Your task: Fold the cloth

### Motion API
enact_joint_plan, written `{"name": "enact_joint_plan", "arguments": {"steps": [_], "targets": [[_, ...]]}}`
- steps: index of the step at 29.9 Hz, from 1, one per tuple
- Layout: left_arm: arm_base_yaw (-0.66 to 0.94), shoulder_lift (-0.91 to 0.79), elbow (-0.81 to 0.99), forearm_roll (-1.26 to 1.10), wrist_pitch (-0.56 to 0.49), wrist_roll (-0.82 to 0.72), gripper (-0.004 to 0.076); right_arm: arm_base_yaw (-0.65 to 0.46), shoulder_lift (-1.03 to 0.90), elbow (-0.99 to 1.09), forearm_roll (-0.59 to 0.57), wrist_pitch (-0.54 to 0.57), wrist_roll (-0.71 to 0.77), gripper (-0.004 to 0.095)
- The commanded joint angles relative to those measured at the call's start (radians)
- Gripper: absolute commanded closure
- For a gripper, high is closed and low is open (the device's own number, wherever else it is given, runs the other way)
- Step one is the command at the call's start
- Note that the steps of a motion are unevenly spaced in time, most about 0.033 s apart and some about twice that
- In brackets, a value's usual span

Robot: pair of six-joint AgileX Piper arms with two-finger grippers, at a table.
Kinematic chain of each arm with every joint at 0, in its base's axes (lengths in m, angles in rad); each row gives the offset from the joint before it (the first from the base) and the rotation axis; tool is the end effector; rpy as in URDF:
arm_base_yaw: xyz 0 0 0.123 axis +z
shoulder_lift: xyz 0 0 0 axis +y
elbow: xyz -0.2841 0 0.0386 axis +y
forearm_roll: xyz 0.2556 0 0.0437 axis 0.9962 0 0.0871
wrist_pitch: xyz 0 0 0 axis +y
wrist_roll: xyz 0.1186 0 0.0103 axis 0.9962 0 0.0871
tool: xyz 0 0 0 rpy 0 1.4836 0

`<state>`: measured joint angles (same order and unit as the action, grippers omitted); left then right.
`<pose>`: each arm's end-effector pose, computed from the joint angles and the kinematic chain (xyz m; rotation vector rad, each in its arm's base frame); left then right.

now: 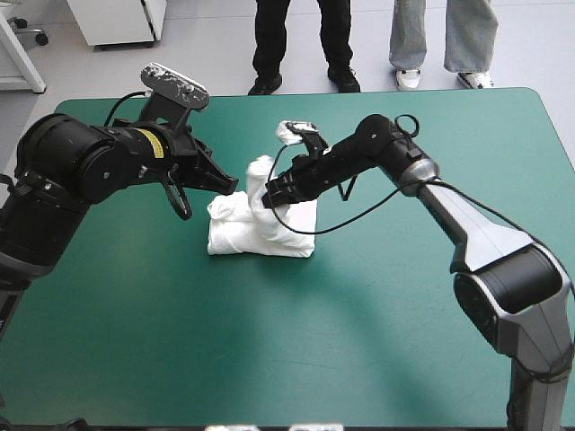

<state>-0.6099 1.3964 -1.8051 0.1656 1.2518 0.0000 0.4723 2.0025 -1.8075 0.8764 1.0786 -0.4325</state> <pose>0.2498 -0.1518 0.4708 0.6769 2.2120 -0.1011 0.3746 0.2819 0.2854 -0.7857 2.4340 1.1646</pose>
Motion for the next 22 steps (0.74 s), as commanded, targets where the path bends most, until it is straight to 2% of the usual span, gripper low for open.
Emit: {"name": "enact_joint_plan", "arguments": {"steps": [1,3,6,13,19,22], "targets": [[-0.006,-0.039,-0.031,0.007,0.036,-0.017,0.0733,0.031,-0.011,-0.087,0.077,0.011,-0.012,0.0587],[-0.006,-0.039,-0.031,0.007,0.036,-0.017,0.0733,0.04,0.01,-0.119,0.076,0.033,-0.012,0.0439],[-0.006,-0.039,-0.031,0.007,0.036,-0.017,0.0733,0.04,0.014,-0.152,0.062,0.058,-0.012,0.0325],[-0.006,-0.046,-0.031,0.007,0.036,-0.017,0.0733,-0.032,0.001,-0.234,-0.06,0.16,0.034,0.0325],[-0.006,-0.077,-0.032,0.005,0.036,-0.019,0.0733,-0.127,-0.091,-0.187,-0.309,0.169,0.139,0.0325],[-0.006,-0.1,-0.032,0.012,0.036,-0.019,0.0733,-0.159,-0.143,-0.116,-0.371,0.169,0.159,0.0325]]}}
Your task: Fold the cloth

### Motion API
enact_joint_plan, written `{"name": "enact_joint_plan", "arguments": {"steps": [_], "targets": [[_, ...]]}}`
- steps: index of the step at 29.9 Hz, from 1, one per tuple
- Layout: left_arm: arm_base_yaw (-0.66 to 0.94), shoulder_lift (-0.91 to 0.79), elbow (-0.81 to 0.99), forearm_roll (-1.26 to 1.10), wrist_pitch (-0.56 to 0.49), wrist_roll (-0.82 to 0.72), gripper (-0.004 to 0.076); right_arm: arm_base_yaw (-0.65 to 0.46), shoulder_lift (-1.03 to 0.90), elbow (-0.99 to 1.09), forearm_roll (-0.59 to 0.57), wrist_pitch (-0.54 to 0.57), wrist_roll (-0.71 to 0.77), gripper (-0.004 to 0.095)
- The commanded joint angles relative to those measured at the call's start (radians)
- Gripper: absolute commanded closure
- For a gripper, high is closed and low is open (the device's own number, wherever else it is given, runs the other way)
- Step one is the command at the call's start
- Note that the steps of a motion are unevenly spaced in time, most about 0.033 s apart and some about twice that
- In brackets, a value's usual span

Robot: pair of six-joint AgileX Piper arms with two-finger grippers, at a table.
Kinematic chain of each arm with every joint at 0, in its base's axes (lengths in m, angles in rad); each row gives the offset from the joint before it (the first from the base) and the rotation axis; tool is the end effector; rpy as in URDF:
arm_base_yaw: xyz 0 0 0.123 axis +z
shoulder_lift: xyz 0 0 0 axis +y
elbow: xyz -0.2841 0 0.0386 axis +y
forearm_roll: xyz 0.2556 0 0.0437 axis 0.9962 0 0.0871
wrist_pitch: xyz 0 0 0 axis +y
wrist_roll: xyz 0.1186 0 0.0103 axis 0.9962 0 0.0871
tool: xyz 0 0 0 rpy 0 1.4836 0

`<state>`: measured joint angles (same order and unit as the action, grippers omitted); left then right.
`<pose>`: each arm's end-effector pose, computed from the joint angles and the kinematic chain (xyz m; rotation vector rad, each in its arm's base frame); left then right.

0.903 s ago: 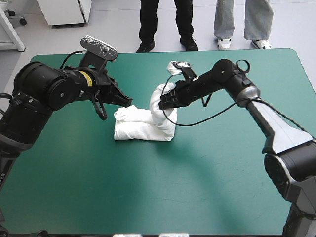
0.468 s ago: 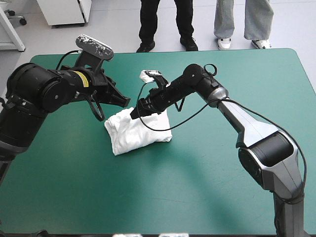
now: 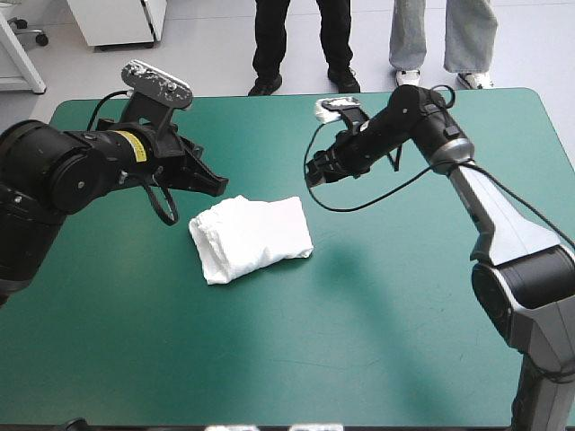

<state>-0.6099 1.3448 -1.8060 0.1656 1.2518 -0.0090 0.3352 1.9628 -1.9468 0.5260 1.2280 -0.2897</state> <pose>0.2347 -0.1413 0.4857 0.6470 2.1682 -0.1233 0.4038 0.2003 0.3165 -0.7213 2.5542 0.7354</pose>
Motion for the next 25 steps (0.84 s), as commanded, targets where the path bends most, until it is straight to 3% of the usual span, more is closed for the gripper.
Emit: {"name": "enact_joint_plan", "arguments": {"steps": [1,9,16,25], "targets": [[-0.006,-0.055,-0.031,0.019,0.036,-0.016,0.0733,-0.028,-0.112,0.046,-0.023,0.02,0.017,0.0325],[-0.006,-0.073,-0.031,0.052,0.036,-0.043,0.0733,-0.008,-0.072,0.207,0.07,-0.07,-0.052,0.0325],[-0.006,-0.073,-0.031,0.064,0.036,-0.05,0.0733,0.022,0.044,0.207,0.198,-0.098,-0.119,0.0325],[-0.006,-0.073,-0.031,0.071,0.036,-0.062,0.0733,0.118,0.162,0.207,0.241,-0.135,-0.166,0.0326]]}}
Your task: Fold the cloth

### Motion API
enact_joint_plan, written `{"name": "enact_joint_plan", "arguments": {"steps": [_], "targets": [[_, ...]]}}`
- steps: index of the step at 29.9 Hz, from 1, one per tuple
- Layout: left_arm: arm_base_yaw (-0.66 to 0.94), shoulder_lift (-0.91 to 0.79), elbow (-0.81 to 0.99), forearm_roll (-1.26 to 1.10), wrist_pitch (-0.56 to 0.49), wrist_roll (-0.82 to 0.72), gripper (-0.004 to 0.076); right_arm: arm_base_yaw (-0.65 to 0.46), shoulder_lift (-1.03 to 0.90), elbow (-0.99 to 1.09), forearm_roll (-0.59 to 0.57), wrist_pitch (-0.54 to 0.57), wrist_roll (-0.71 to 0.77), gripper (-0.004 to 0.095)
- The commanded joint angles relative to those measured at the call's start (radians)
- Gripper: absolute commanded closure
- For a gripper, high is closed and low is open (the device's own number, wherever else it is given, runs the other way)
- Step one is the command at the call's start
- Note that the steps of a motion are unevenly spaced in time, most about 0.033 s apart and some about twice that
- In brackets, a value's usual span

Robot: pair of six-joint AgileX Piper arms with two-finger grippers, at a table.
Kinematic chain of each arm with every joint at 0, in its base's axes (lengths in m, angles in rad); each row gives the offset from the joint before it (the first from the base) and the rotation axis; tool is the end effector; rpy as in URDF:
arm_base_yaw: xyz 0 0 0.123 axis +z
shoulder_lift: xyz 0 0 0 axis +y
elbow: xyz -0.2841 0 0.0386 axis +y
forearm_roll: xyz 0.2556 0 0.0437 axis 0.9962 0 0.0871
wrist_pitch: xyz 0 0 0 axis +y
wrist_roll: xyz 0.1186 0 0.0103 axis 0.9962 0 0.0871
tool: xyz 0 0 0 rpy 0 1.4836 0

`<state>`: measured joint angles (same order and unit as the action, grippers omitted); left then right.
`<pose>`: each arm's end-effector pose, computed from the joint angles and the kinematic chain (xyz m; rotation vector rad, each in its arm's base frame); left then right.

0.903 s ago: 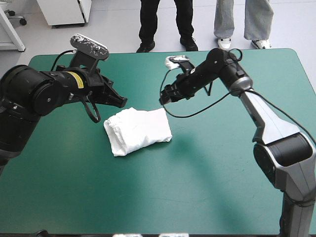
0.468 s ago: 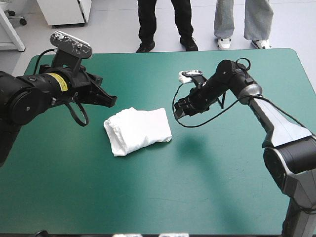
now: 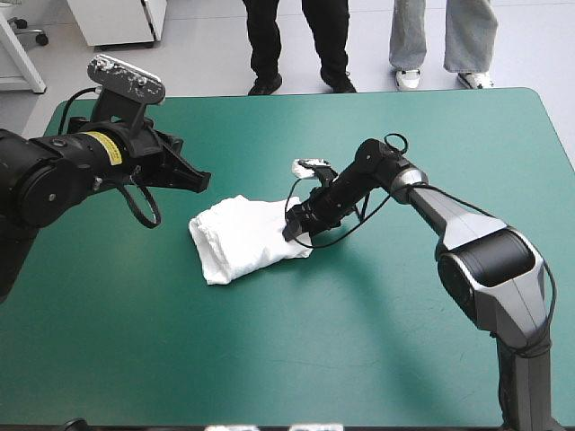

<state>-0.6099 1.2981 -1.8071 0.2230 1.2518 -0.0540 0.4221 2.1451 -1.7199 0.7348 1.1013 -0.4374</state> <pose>0.2236 -0.1257 0.4994 0.5680 2.1293 -0.0961 0.3925 0.2543 0.1828 -0.7843 2.7342 0.9961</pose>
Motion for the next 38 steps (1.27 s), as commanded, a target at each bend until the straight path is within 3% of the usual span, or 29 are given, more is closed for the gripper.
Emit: {"name": "enact_joint_plan", "arguments": {"steps": [1,4,8,9,13,20,31,38], "targets": [[-0.006,-0.027,-0.03,0.014,0.036,-0.022,0.0733,0.038,-0.012,-0.02,0.031,-0.017,-0.02,0.033],[-0.006,-0.027,-0.03,0.014,0.036,-0.032,0.0733,0.042,0.005,-0.02,0.028,-0.033,-0.011,0.0451],[-0.006,-0.033,-0.03,0.003,0.036,-0.032,0.0733,0.038,0.004,-0.02,-0.025,-0.058,0.014,0.0871],[-0.006,-0.034,-0.03,0.003,0.036,-0.032,0.0733,0.03,0.004,-0.022,-0.04,-0.058,0.033,0.0919],[-0.006,-0.034,-0.03,0.003,0.036,-0.032,0.0733,-0.018,-0.009,-0.022,-0.156,-0.05,0.093,0.0912],[-0.006,-0.034,-0.03,0.003,0.036,-0.032,0.0733,-0.151,-0.093,-0.001,-0.557,0.064,0.218,0.0912],[-0.006,-0.034,-0.03,0.003,0.036,-0.028,0.0733,-0.485,-0.305,0.278,-0.713,0.052,0.228,0.0912],[-0.006,-0.034,-0.03,0.003,0.036,-0.006,0.0733,-0.686,-0.509,0.531,-0.735,-0.06,0.235,0.0912]]}}
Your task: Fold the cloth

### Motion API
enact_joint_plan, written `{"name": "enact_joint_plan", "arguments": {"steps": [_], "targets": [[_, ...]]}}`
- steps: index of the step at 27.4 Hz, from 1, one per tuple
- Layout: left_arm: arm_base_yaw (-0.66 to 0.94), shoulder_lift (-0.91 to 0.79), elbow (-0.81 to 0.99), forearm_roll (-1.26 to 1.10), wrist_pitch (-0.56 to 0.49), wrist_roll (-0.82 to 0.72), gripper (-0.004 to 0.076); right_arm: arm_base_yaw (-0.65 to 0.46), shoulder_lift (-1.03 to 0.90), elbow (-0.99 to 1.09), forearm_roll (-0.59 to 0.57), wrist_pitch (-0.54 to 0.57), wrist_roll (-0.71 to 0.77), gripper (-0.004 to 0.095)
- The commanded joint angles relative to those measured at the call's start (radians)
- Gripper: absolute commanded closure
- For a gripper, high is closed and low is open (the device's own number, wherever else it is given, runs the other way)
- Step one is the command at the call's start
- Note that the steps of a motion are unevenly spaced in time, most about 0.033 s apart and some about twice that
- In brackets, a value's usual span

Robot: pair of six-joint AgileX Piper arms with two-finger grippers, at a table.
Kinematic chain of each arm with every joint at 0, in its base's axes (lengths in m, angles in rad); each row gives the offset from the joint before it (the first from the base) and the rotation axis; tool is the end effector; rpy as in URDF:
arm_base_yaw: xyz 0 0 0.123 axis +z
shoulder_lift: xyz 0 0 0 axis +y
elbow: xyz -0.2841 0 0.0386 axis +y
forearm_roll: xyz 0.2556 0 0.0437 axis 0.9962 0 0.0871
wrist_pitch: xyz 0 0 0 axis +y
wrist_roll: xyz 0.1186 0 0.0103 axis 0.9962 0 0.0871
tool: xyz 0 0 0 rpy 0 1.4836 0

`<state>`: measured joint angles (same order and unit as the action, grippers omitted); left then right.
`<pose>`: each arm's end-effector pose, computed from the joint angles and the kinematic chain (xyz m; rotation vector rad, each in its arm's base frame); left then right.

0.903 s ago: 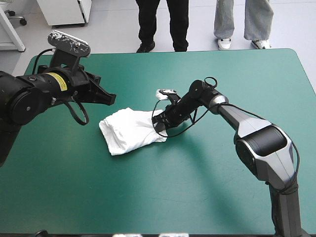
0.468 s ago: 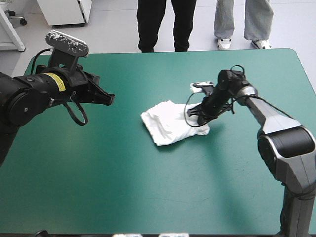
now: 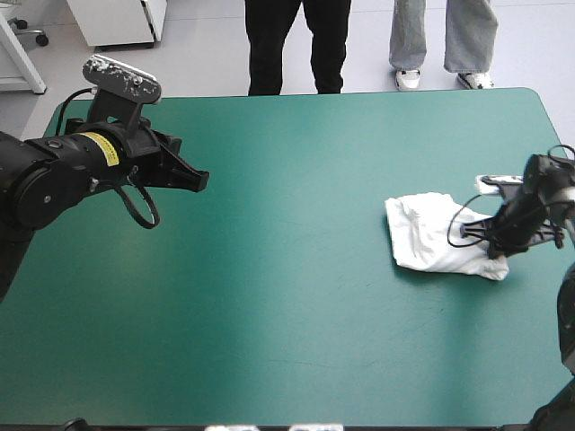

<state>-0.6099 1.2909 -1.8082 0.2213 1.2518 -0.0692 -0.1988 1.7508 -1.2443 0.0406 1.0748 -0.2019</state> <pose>0.2212 -0.1243 0.5015 0.5492 2.1268 -0.1096 0.3367 -0.0635 0.1912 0.0227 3.0590 0.0313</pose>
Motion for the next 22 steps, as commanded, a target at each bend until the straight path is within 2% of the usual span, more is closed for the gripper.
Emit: {"name": "enact_joint_plan", "arguments": {"steps": [1,7,10,12,14,16,20,22], "targets": [[-0.006,-0.027,-0.029,0.004,0.036,0.011,0.0733,-0.095,-0.142,0.088,-0.041,-0.051,-0.001,0.0912],[-0.006,-0.027,-0.029,-0.005,0.036,0.011,0.0733,-0.237,-0.256,0.227,-0.07,-0.131,0.012,0.0912],[-0.006,-0.027,-0.029,-0.007,0.036,0.011,0.0733,-0.253,-0.295,0.254,-0.109,-0.164,0.087,0.0909],[-0.006,-0.027,-0.029,-0.007,0.036,0.011,0.0733,-0.253,-0.306,0.252,-0.112,-0.158,0.086,0.0872],[-0.006,-0.027,-0.029,-0.007,0.036,0.011,0.0733,-0.253,-0.315,0.252,-0.102,-0.153,0.086,0.0775],[-0.006,-0.027,-0.029,-0.007,0.036,0.01,0.0733,-0.253,-0.326,0.252,-0.094,-0.147,0.086,0.0589],[-0.006,-0.027,-0.029,-0.007,0.036,0.01,0.0733,-0.253,-0.391,0.239,-0.093,-0.119,0.113,0.0127],[-0.006,-0.027,-0.029,-0.007,0.036,0.01,0.0733,-0.251,-0.468,0.211,-0.074,-0.105,0.113,0.0117]]}}
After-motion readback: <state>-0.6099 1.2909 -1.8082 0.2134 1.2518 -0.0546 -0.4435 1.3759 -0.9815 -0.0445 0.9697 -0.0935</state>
